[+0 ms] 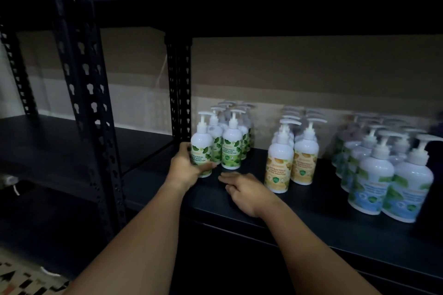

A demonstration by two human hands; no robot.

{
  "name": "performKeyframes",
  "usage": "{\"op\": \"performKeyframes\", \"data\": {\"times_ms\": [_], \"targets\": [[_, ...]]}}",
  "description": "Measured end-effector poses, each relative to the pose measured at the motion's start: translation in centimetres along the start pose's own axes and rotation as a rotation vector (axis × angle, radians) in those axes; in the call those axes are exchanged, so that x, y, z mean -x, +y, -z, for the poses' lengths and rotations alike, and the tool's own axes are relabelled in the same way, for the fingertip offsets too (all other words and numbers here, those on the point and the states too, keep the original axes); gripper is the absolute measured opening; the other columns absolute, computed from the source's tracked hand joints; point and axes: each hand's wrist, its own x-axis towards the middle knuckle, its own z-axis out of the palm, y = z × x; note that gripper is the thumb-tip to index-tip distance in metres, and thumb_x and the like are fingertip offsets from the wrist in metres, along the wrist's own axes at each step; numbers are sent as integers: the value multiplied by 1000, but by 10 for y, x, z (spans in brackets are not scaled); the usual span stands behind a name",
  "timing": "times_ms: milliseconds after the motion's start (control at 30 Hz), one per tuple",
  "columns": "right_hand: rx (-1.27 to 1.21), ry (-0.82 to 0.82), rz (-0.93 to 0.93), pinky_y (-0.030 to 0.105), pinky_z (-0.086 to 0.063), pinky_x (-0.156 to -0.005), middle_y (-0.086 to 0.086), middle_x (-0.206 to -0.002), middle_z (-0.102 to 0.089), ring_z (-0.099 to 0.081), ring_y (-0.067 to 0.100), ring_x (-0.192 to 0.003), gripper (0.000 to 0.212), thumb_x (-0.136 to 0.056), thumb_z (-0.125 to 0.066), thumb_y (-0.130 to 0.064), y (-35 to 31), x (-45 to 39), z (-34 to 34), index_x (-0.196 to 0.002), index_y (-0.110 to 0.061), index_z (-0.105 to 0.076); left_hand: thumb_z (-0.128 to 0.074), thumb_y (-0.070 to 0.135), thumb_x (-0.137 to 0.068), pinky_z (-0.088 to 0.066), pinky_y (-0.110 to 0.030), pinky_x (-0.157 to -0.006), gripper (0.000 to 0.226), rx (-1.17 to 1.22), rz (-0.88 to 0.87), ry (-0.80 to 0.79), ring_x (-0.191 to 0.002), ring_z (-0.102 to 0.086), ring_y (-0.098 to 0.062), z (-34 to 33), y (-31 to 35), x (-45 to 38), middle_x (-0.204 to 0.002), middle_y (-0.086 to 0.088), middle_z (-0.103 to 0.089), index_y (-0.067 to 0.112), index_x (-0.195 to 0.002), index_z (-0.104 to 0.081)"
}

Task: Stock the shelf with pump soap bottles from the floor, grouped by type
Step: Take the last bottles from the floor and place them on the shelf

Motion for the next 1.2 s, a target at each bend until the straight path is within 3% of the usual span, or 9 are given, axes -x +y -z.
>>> {"op": "performKeyframes", "data": {"times_ms": [100, 267, 500, 600, 767, 933, 1067, 1200], "targets": [[-7, 7, 3, 28, -18, -126, -11, -164, -34, -26, 15, -153, 47, -107, -40, -21, 2, -3, -2, -153, -26, -47, -95, 10, -70, -46, -2, -57, 69, 5, -1, 26, -87, -63, -12, -1, -1, -5, -100, 2, -65, 8, -125, -53], [15, 27, 15, 30, -21, -126, -12, -164, -35, -28, 15, -153, 47, -106, -40, -21, 4, -3, -3, -152, -26, -48, -96, 13, -69, -45, 0, -58, 64, 15, -13, 43, -80, -57, 9, -3, -4, -5, -89, 14, -62, 10, -119, -57], [24, 35, 23, 26, -17, -125, -12, -164, -33, -27, 15, -153, 47, -107, -40, -21, 3, -2, -4, -153, -27, -46, -97, 20, -68, -46, 0, -61, 65, 4, -43, 48, -82, -58, 11, -4, -3, -3, -91, 13, -64, 11, -121, -61], [24, 35, 29, 28, -19, -126, -10, -164, -35, -27, 15, -153, 47, -107, -41, -21, 3, -1, -3, -153, -26, -46, -97, 24, -69, -46, 0, -62, 66, -16, -59, 46, -83, -60, 9, -4, -2, -3, -94, 10, -66, 11, -123, -61], [24, 32, 20, 29, -19, -126, -12, -164, -34, -27, 15, -153, 47, -107, -41, -23, 3, -2, -4, -154, -28, -45, -97, 29, -69, -45, -4, -68, 70, -31, -61, 51, -93, -67, -10, -5, 0, -3, -103, 5, -69, 14, -127, -60], [28, 44, 25, 23, -17, -124, -12, -164, -34, -26, 13, -153, 46, -108, -41, -23, 2, 1, -3, -153, -28, -46, -96, 29, -70, -46, -5, -69, 69, -37, -65, 59, -95, -67, -11, -6, -1, -2, -102, 6, -68, 15, -126, -59], [31, 45, 34, 17, -13, -118, -13, -164, -33, -25, 11, -153, 46, -108, -40, -22, 1, 1, -2, -154, -27, -46, -96, 33, -71, -51, -22, -80, 71, -51, -63, 54, -98, -68, -14, -6, -2, -3, -107, 4, -70, 16, -128, -58], [32, 33, 16, 21, -14, -122, -14, -164, -33, -25, 11, -153, 46, -108, -40, -24, 1, 0, -2, -153, -29, -45, -95, 35, -72, -51, -24, -82, 72, -59, -38, 44, -97, -68, -12, -6, -1, -2, -108, 3, -71, 17, -130, -57]]}}
